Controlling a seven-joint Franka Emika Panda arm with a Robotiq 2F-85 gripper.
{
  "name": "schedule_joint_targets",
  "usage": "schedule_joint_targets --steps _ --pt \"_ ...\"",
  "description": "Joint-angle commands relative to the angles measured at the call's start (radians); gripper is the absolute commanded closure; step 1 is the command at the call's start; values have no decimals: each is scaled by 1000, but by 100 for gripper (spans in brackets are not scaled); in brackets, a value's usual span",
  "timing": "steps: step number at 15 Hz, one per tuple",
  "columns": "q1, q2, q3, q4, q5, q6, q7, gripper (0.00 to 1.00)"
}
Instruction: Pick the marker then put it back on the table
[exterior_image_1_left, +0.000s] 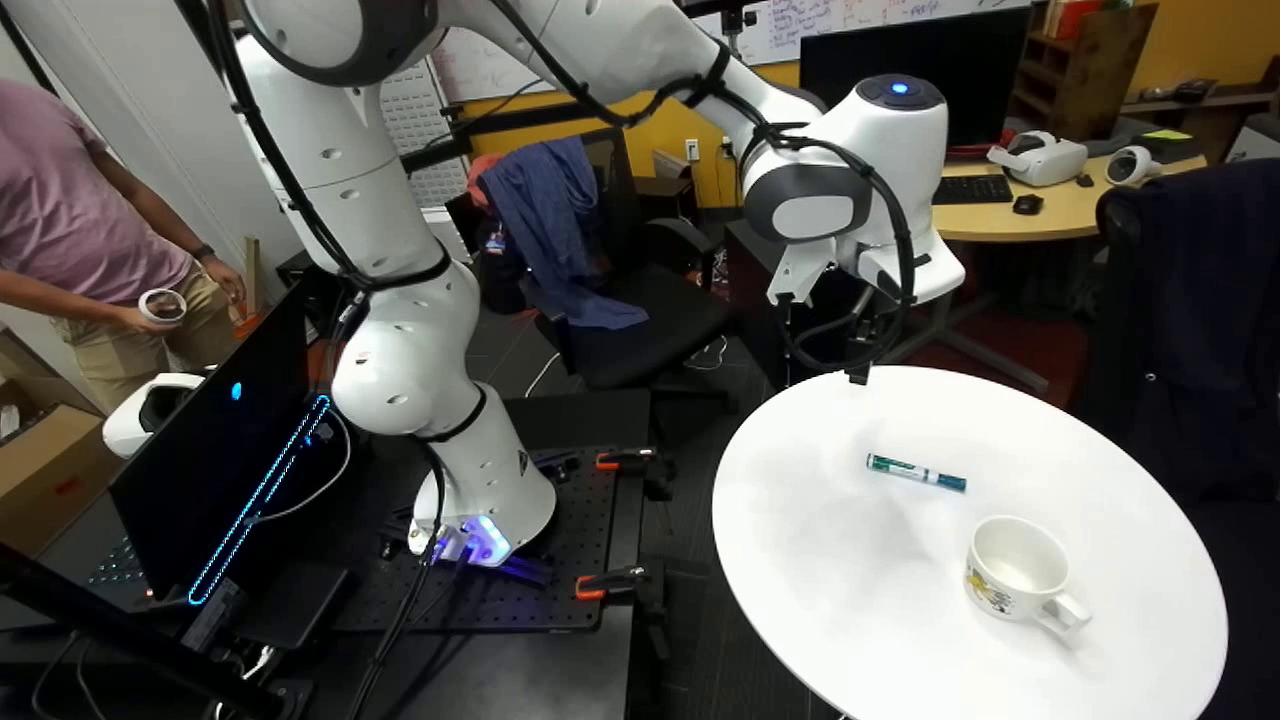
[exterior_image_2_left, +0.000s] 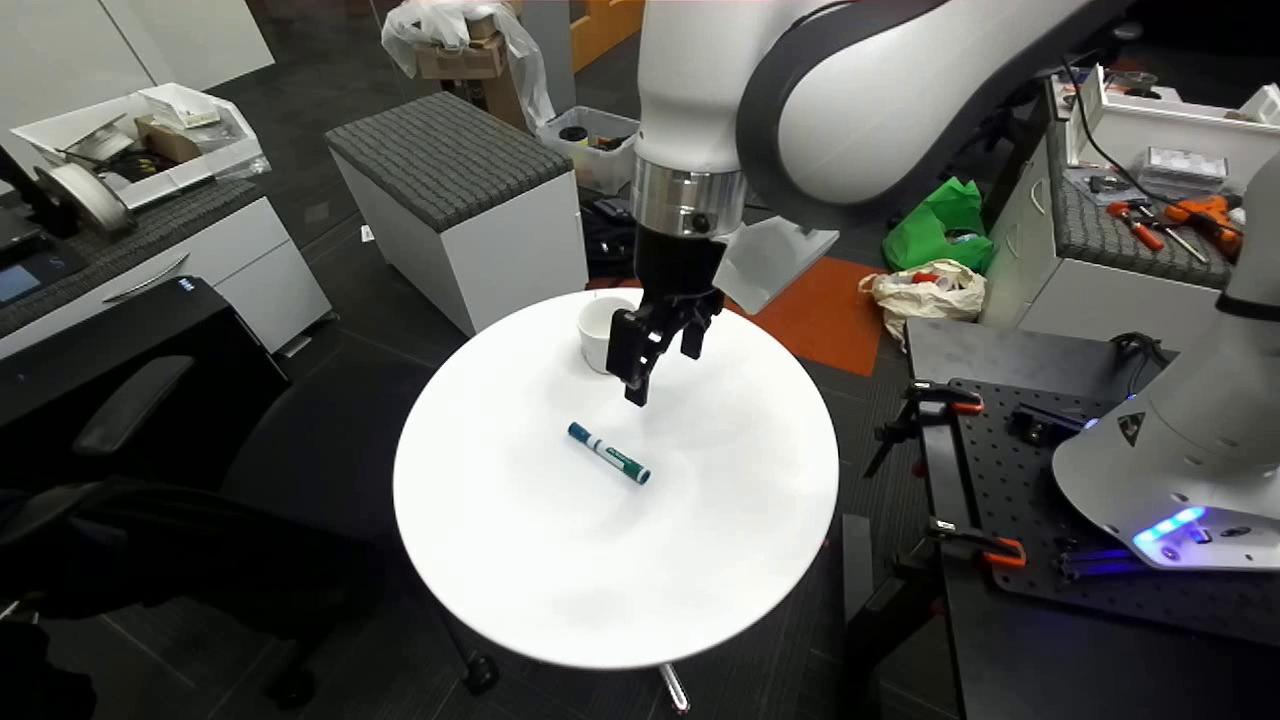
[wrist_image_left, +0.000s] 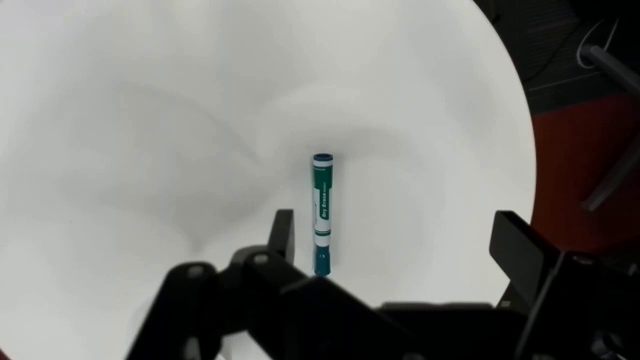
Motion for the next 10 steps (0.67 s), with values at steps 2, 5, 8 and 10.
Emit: schedule_joint_targets --steps 2,5,8,10 --pt "-10 78 -14 51 -84 9 50 0" --pt "-11 122 -29 72 -129 25 52 0" --pt "-6 170 -43 102 -154 35 59 0" --pt "-1 204 -50 129 -166 45 61 0"
